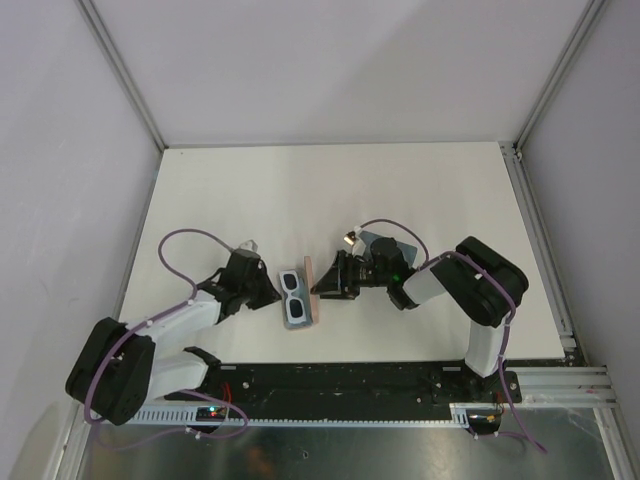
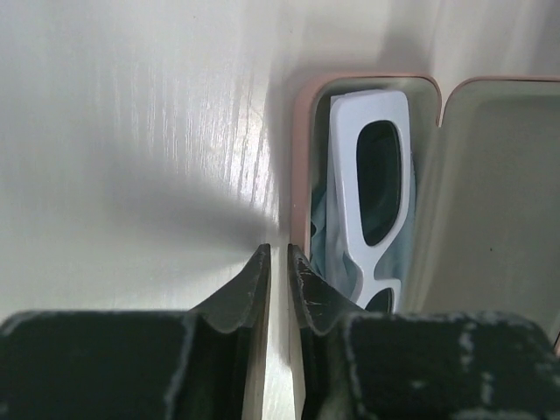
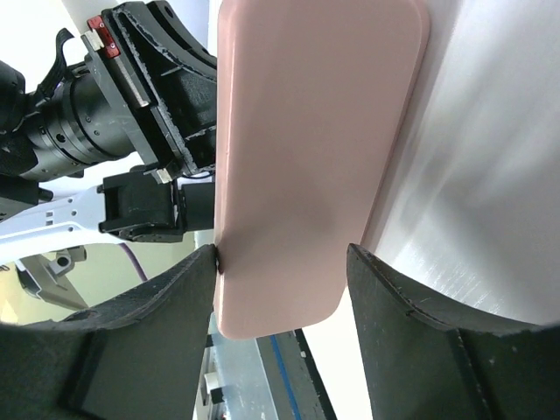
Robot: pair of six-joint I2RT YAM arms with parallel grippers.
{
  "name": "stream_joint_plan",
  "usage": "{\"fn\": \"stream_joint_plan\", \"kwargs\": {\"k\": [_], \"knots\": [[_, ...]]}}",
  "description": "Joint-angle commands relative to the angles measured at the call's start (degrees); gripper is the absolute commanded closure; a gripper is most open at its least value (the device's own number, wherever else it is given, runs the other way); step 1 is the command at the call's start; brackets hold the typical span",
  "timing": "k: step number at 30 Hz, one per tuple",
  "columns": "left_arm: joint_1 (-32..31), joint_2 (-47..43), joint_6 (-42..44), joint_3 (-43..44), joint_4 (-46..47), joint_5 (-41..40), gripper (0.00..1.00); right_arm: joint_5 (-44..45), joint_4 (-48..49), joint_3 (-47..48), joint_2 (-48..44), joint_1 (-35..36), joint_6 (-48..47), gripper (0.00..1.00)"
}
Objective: Organize the sunglasses
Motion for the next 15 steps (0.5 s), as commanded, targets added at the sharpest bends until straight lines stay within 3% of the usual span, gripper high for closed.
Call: {"fn": "stream_joint_plan", "kwargs": {"k": [1, 6, 15], "knots": [[0.29, 1.59, 0.64, -0.03, 5.23, 1.35, 0.84, 2.5, -5.0, 1.97, -2.02, 0.58, -3.6, 0.36], [0.28, 3.6, 0.63, 0.25, 7.25, 2.52, 0.85, 3.65, -9.63, 3.97, -2.9, 0.98, -6.17, 0.39], [0.29, 5.75, 0.07, -0.69, 10.61, 5.37, 0.92, 7.78, -21.5, 10.14, -3.39, 3.32, -12.21, 0.59]]}}
